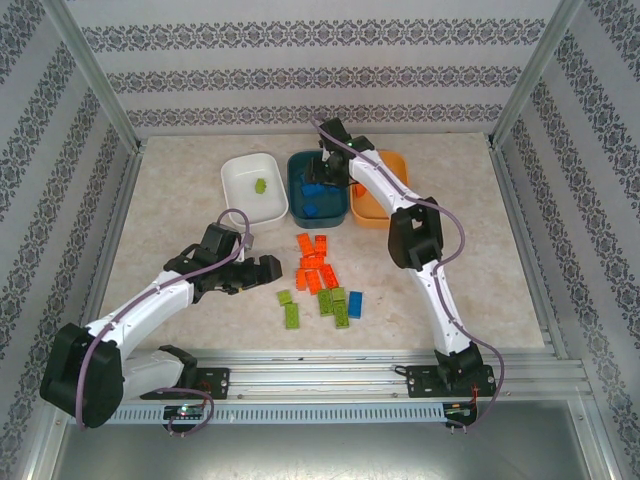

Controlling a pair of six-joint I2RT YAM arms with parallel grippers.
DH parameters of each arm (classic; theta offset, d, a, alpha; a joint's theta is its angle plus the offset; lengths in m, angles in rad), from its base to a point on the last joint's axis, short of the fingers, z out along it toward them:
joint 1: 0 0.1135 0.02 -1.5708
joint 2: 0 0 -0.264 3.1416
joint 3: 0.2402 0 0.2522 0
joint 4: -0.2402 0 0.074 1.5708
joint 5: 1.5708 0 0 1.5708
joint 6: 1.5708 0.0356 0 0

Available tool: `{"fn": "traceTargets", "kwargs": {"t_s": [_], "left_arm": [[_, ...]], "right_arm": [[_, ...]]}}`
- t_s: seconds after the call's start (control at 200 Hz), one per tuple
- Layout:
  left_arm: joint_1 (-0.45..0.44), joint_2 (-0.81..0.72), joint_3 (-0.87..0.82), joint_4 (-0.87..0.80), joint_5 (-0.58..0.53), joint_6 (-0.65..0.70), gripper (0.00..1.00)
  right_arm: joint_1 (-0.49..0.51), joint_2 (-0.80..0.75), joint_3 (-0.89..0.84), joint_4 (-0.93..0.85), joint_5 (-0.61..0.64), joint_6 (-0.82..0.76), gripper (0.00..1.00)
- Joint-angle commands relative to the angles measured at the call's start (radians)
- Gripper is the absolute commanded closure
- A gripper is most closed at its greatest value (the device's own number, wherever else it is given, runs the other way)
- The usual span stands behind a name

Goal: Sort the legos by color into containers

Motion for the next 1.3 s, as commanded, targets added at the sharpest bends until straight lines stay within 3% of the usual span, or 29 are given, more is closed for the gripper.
{"fn": "traceTargets", "kwargs": {"t_s": [0.0, 0.155, 0.3, 0.52, 0.6, 0.879, 1.294], "left_arm": [[0.008, -0.025, -0.015, -0.006, 0.003, -0.029, 0.10], [0.007, -0.057, -0.026, 0.009, 0.005, -0.052, 0.10], [0.006, -0.080, -0.042, 0.014, -0.004, -0.055, 0.09], [0.002, -0.079, -0.064, 0.055, 0.011, -0.086, 0.09], [0.003, -0.095, -0.075, 0.055, 0.009, -0.090, 0.08], [0.002, -0.128, -0.084, 0.026, 0.000, -0.079, 0.08], [0.004, -0.142, -0.086, -0.002, -0.011, -0.063, 0.07]], "right_arm": [[0.013, -0.214, -0.115, -0.003, 0.009, -0.036, 0.43], [0.073, -0.519, -0.458, 0.041, 0.069, -0.080, 0.37], [0.116, -0.742, -0.805, 0.085, 0.021, -0.027, 0.34], [0.253, -0.893, -1.114, 0.120, 0.086, 0.032, 0.33], [0.294, -0.901, -1.199, 0.183, 0.057, 0.047, 0.33], [0.366, -0.777, -1.220, 0.197, 0.066, 0.038, 0.36], [0.365, -0.645, -1.160, 0.176, 0.172, 0.027, 0.45]]}}
